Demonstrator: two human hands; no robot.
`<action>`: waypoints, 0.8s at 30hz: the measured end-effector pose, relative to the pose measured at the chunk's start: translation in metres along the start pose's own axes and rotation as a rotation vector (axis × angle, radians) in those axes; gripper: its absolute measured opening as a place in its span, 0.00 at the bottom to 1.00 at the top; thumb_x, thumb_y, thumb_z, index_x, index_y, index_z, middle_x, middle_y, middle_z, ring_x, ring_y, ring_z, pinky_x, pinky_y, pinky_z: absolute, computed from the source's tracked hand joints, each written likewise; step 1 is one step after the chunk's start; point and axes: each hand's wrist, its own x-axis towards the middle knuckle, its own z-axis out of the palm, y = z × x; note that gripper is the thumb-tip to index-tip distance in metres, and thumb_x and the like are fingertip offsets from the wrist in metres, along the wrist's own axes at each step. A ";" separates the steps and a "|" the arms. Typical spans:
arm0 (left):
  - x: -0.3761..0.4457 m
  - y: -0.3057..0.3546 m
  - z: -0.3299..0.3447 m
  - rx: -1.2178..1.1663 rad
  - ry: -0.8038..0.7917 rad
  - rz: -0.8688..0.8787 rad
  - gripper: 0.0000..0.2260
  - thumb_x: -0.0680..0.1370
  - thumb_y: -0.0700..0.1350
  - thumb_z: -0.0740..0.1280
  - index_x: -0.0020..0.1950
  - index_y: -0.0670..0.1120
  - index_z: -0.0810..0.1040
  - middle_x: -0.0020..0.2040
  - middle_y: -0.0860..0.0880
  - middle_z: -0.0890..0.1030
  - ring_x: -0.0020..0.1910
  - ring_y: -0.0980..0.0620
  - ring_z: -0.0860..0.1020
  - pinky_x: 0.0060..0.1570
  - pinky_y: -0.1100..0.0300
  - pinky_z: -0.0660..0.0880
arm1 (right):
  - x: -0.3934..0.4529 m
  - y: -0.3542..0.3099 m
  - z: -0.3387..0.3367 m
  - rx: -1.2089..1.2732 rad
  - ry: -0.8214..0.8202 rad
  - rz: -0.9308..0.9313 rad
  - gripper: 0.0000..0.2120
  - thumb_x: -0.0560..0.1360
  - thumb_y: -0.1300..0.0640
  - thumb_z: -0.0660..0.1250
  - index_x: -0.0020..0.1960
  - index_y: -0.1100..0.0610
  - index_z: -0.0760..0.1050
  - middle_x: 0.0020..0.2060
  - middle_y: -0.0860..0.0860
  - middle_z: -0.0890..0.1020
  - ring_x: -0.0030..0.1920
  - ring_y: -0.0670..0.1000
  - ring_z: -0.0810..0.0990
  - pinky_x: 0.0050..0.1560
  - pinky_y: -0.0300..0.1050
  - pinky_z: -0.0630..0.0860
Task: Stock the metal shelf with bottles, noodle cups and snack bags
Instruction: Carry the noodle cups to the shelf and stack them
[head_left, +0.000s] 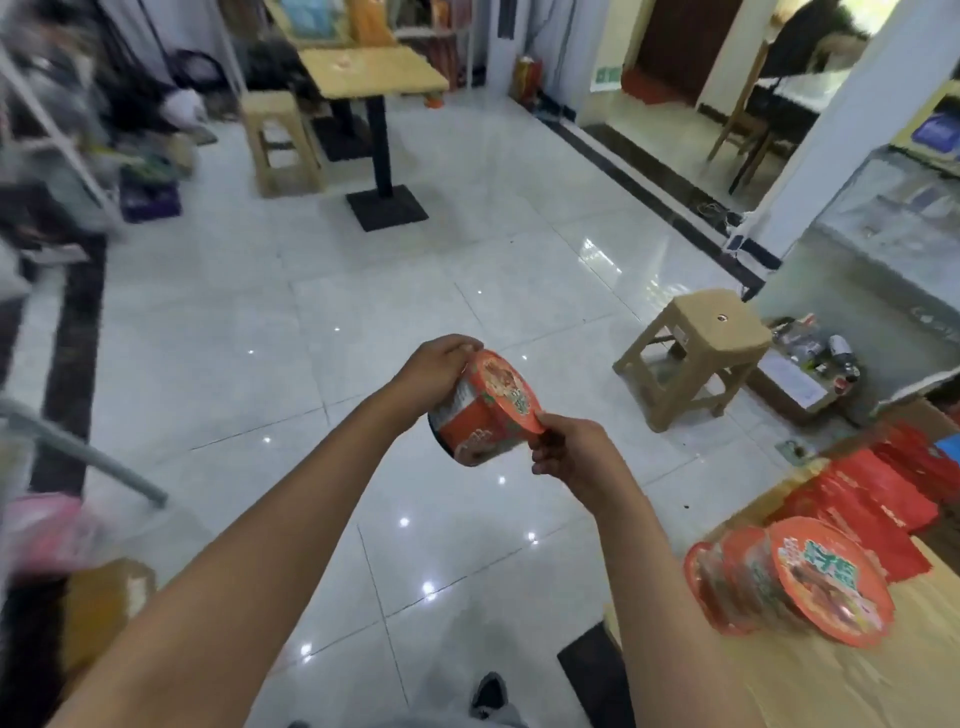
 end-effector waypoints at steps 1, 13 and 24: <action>-0.006 0.007 -0.021 -0.078 0.025 -0.012 0.11 0.83 0.44 0.58 0.56 0.48 0.81 0.54 0.50 0.82 0.57 0.50 0.79 0.49 0.63 0.75 | 0.008 -0.013 0.014 -0.016 -0.083 0.008 0.11 0.78 0.59 0.64 0.45 0.67 0.78 0.29 0.56 0.73 0.28 0.51 0.70 0.27 0.42 0.71; -0.144 -0.001 -0.259 -0.431 0.434 0.101 0.14 0.82 0.54 0.59 0.66 0.56 0.76 0.61 0.50 0.80 0.59 0.48 0.78 0.47 0.50 0.79 | 0.010 -0.101 0.296 -0.148 -0.635 -0.087 0.08 0.78 0.52 0.65 0.45 0.56 0.72 0.37 0.54 0.75 0.33 0.50 0.74 0.37 0.43 0.72; -0.311 0.005 -0.408 -0.136 1.311 0.227 0.14 0.78 0.48 0.70 0.58 0.42 0.75 0.48 0.54 0.80 0.42 0.67 0.79 0.46 0.64 0.78 | -0.136 -0.069 0.543 -0.285 -0.884 -0.320 0.08 0.76 0.60 0.67 0.42 0.64 0.77 0.19 0.51 0.73 0.20 0.49 0.72 0.25 0.42 0.73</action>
